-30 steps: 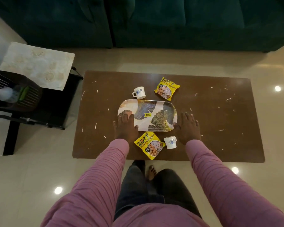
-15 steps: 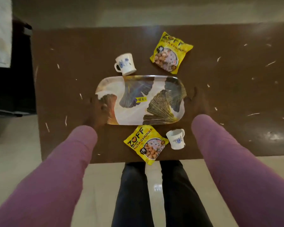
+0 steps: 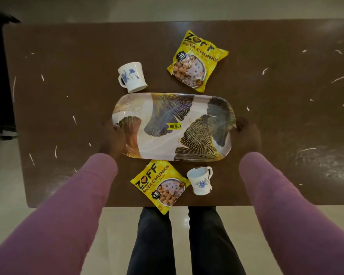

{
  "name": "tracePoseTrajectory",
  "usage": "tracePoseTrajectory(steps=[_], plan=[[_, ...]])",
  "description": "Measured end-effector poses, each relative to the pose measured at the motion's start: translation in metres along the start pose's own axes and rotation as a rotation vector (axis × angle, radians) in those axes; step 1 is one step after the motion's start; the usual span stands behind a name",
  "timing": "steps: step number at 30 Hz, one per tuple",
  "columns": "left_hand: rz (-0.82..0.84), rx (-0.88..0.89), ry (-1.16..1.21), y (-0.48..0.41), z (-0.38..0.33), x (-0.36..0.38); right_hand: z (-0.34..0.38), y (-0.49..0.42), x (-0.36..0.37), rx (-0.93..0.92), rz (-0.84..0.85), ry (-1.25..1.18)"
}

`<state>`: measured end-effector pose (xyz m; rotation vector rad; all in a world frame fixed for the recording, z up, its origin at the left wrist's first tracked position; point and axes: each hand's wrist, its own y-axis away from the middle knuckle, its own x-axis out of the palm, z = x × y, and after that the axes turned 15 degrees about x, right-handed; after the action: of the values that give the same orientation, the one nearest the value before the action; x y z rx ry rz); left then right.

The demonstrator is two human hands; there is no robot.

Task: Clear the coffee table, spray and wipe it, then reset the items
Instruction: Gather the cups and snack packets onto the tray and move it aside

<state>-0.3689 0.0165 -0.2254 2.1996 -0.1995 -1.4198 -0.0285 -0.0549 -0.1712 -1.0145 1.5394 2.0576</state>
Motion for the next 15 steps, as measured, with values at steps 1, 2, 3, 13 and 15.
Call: tracePoseTrajectory(steps=[1,2,3,13,15], plan=[[-0.015,0.0,0.025,0.006,-0.01,-0.003,-0.004,-0.002,-0.004,-0.002,0.004,0.006],[-0.033,-0.001,0.039,0.014,-0.021,-0.008,-0.007,-0.005,-0.006,-0.012,0.006,0.013],[-0.06,-0.007,0.014,0.023,-0.032,-0.012,-0.008,-0.007,-0.006,-0.022,0.009,0.028],[0.213,0.124,0.261,0.159,-0.088,0.02,0.055,0.017,0.017,-0.312,-0.335,0.129],[0.382,0.05,0.251,0.19,-0.099,0.033,0.084,0.024,0.028,-0.429,-0.223,0.046]])
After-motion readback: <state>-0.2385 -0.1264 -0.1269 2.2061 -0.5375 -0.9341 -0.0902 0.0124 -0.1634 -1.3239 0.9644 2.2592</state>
